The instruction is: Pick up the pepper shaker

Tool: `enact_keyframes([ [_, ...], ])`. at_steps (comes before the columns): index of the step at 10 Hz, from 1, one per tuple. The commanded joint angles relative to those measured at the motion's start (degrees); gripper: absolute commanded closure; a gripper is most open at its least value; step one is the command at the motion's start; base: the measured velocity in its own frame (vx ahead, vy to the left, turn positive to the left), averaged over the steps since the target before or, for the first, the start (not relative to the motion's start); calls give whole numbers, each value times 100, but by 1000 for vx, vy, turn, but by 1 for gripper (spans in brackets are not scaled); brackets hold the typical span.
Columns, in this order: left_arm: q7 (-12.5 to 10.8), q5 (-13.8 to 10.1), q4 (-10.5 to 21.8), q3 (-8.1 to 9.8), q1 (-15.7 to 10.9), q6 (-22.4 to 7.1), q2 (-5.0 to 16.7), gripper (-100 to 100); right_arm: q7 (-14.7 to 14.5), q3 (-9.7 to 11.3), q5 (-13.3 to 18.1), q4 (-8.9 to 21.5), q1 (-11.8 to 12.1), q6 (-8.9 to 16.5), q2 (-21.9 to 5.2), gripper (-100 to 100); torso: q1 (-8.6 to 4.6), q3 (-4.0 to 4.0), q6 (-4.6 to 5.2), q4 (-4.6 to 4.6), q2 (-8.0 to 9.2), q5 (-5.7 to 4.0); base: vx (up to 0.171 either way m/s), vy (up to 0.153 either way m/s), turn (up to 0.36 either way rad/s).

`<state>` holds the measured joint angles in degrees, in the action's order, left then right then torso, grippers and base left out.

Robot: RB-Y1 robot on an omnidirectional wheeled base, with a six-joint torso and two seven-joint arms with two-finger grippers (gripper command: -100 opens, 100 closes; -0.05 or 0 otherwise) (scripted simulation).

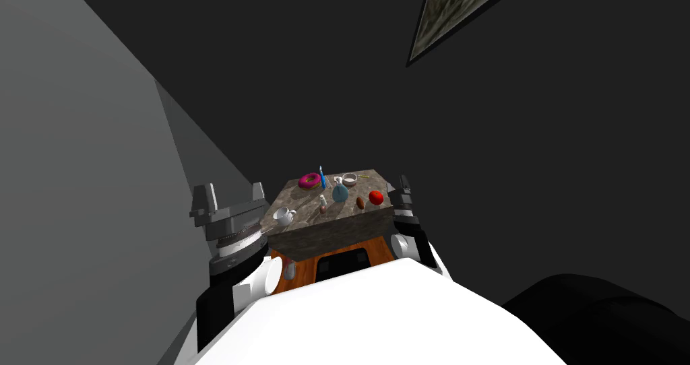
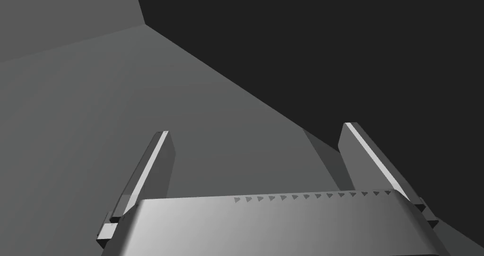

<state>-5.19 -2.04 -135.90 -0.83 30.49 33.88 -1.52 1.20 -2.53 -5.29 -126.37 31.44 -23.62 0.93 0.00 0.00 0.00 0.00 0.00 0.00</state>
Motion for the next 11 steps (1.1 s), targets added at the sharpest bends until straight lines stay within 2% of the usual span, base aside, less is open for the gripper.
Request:
enact_keyframes([
  [1, -106, -70, -1, 55, -77, -182, 148, -100, 0, 0, 0, 0, 0, 0, 0, 0, 0, 0, 0, 0, 0, 0, -36, -19, 7],
  [4, -369, -212, 37, 176, -270, -612, 386, -100, 0, 1, 0, 0, -1, 0, 0, 0, -13, 14, 0, 5, 24, -3, -64, -37, 8],
  [5, -369, -212, 37, 176, -270, -643, 386, -100, 0, 1, 0, 0, -1, 0, 0, 0, -13, 14, 1, 5, 24, -3, -42, -24, 3],
  [7, -621, -325, 98, 284, -453, -1008, 541, -100, 0, 0, 0, 0, -1, 0, 0, 0, -6, 9, 0, 3, 14, -1, -39, -16, 9],
  [8, -621, -325, 98, 284, -453, -1088, 541, -100, 0, 0, 0, 0, -1, 0, 0, 0, -5, 9, 0, 3, 15, -1, -35, -12, 5],
  [9, -769, -382, 141, 343, -558, -1263, 614, -100, 0, 0, 0, 0, 0, 0, 0, 0, -4, 8, 0, 3, 14, -1, -39, -9, 12],
  [10, -769, -382, 141, 343, -558, -1350, 614, -100, 0, 0, 0, 0, 0, 0, 0, 0, -3, 8, 0, 3, 14, -1, -32, -4, 4],
  [11, -929, -438, 194, 405, -671, -1544, 685, -100, 0, 0, 0, 0, 0, 0, 0, 0, -1, 7, 0, 3, 12, 0, -35, 0, 13],
])
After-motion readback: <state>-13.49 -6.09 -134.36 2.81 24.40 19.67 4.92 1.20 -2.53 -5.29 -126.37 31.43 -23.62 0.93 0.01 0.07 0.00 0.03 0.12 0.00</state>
